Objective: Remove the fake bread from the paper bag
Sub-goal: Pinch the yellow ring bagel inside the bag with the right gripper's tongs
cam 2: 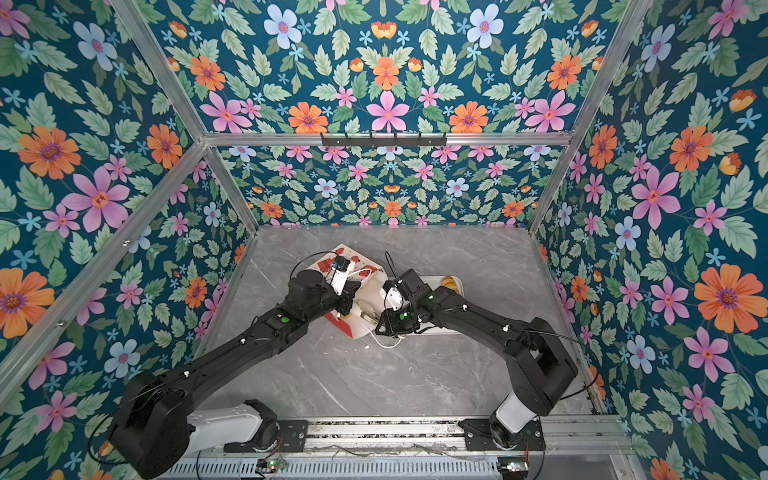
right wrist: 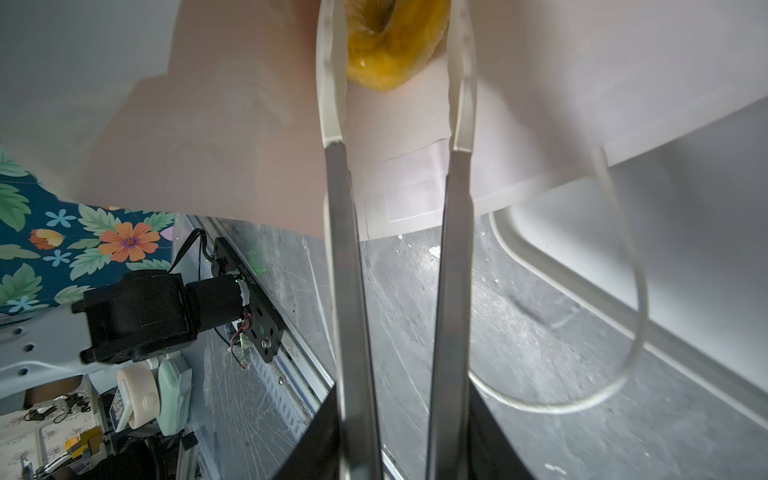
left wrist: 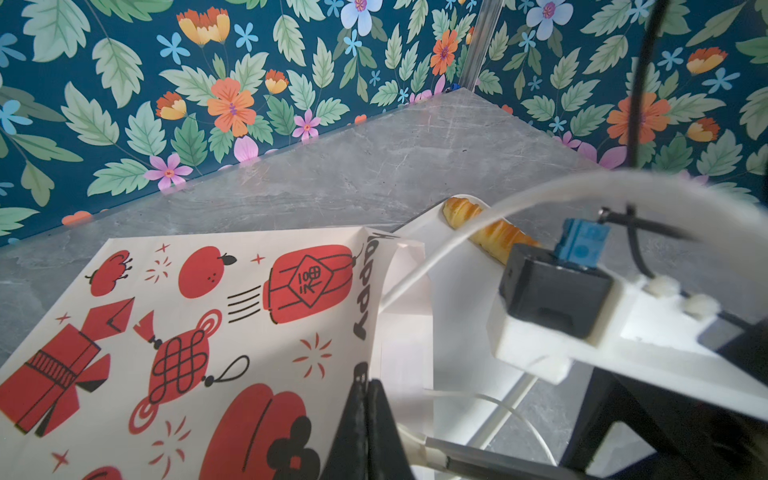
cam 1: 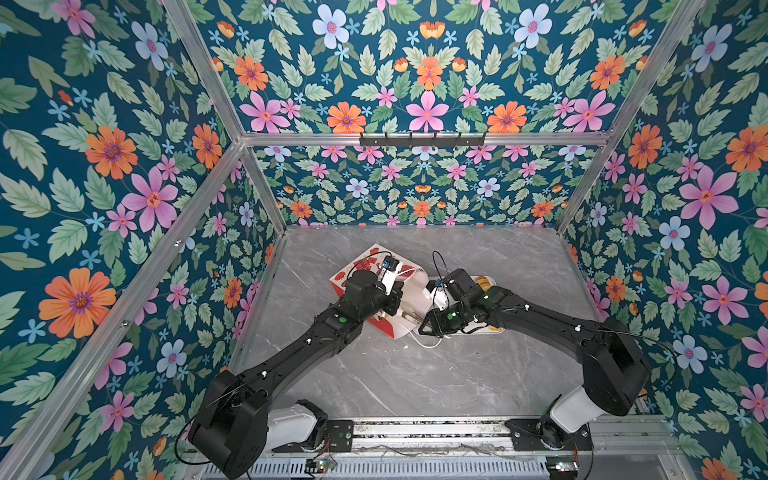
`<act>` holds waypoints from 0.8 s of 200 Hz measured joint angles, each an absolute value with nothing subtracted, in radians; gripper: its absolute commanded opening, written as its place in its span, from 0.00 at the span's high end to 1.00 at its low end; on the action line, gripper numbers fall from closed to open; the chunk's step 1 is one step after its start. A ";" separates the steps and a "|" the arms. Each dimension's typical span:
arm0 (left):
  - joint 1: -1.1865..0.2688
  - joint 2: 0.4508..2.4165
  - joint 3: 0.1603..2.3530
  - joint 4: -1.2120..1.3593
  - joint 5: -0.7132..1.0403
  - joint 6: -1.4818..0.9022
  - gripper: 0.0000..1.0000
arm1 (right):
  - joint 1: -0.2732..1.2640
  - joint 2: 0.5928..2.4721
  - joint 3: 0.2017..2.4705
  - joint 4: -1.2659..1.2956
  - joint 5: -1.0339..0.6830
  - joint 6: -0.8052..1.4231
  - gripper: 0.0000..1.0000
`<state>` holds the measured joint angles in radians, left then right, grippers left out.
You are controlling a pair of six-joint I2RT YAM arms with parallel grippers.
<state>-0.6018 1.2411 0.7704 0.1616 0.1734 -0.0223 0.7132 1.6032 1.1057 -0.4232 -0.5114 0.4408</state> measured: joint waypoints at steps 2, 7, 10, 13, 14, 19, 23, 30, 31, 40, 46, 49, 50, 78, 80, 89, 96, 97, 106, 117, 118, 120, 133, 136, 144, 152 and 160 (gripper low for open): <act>-0.602 1.241 0.770 0.162 0.173 -0.023 1.00 | 0.713 1.605 1.106 -0.423 -0.513 0.442 0.62; -0.602 1.241 0.769 0.162 0.173 -0.022 1.00 | 0.713 1.609 1.106 -0.423 -0.518 0.442 0.62; -0.602 1.241 0.769 0.162 0.173 -0.023 1.00 | 0.713 1.612 1.106 -0.423 -0.520 0.442 0.62; -0.602 1.241 0.769 0.162 0.173 -0.023 1.00 | 0.713 1.614 1.106 -0.423 -0.522 0.443 0.62; -0.602 1.241 0.769 0.162 0.173 -0.023 1.00 | 0.713 1.615 1.106 -0.423 -0.522 0.443 0.62; -0.602 1.241 0.769 0.162 0.173 -0.024 1.00 | 0.713 1.618 1.106 -0.423 -0.524 0.443 0.62; -0.602 1.241 0.769 0.162 0.173 -0.024 1.00 | 0.713 1.620 1.106 -0.423 -0.525 0.443 0.61; -0.602 1.241 0.769 0.162 0.173 -0.024 1.00 | 0.713 1.624 1.106 -0.422 -0.528 0.450 0.61; -0.602 1.241 0.769 0.162 0.173 -0.024 1.00 | 0.713 1.624 1.106 -0.422 -0.528 0.450 0.61; -0.602 1.241 0.769 0.163 0.173 -0.022 1.00 | 0.713 1.631 1.107 -0.419 -0.534 0.454 0.60; -0.602 1.241 0.769 0.163 0.173 -0.022 1.00 | 0.713 1.637 1.110 -0.419 -0.540 0.454 0.60; -0.602 1.241 0.769 0.163 0.173 -0.022 1.00 | 0.713 1.640 1.111 -0.419 -0.542 0.454 0.59; -0.602 1.241 0.769 0.163 0.173 -0.022 1.00 | 0.713 1.641 1.112 -0.419 -0.542 0.454 0.59; -0.602 1.242 0.765 0.163 0.173 -0.022 1.00 | 0.714 1.688 1.132 -0.407 -0.566 0.465 0.59; -0.602 1.242 0.764 0.163 0.173 -0.021 1.00 | 0.714 1.691 1.133 -0.406 -0.567 0.465 0.59; -0.602 1.242 0.761 0.164 0.173 -0.022 1.00 | 0.714 1.706 1.139 -0.406 -0.572 0.466 0.59; -0.602 1.242 0.759 0.164 0.173 -0.023 1.00 | 0.714 1.713 1.146 -0.405 -0.576 0.469 0.59; -0.602 1.242 0.759 0.164 0.173 -0.024 1.00 | 0.714 1.714 1.146 -0.405 -0.576 0.469 0.59; -0.602 1.242 0.757 0.164 0.173 -0.022 1.00 | 0.714 1.721 1.153 -0.398 -0.580 0.469 0.60; -0.602 1.242 0.754 0.167 0.173 -0.023 1.00 | 0.714 1.729 1.160 -0.392 -0.591 0.470 0.60; -0.602 1.242 0.754 0.167 0.173 -0.023 1.00 | 0.714 1.730 1.161 -0.392 -0.592 0.471 0.61; -0.602 1.242 0.754 0.168 0.173 -0.024 1.00 | 0.714 1.732 1.163 -0.390 -0.594 0.473 0.61; -0.602 1.242 0.750 0.172 0.173 -0.025 1.00 | 0.714 1.742 1.168 -0.380 -0.604 0.479 0.62; -0.602 1.242 0.749 0.173 0.173 -0.023 1.00 | 0.714 1.745 1.168 -0.377 -0.607 0.480 0.63; -0.602 1.242 0.746 0.179 0.173 -0.024 1.00 | 0.714 1.750 1.171 -0.373 -0.615 0.484 0.64; -0.602 1.242 0.744 0.181 0.173 -0.024 1.00 | 0.714 1.753 1.174 -0.370 -0.620 0.492 0.65; -0.602 1.242 0.742 0.184 0.173 -0.025 1.00 | 0.714 1.755 1.176 -0.369 -0.625 0.494 0.66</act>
<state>-0.6018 1.2415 0.7422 0.1841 0.1734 -0.0246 0.7143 1.7546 1.1759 -0.3691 -0.6250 0.4938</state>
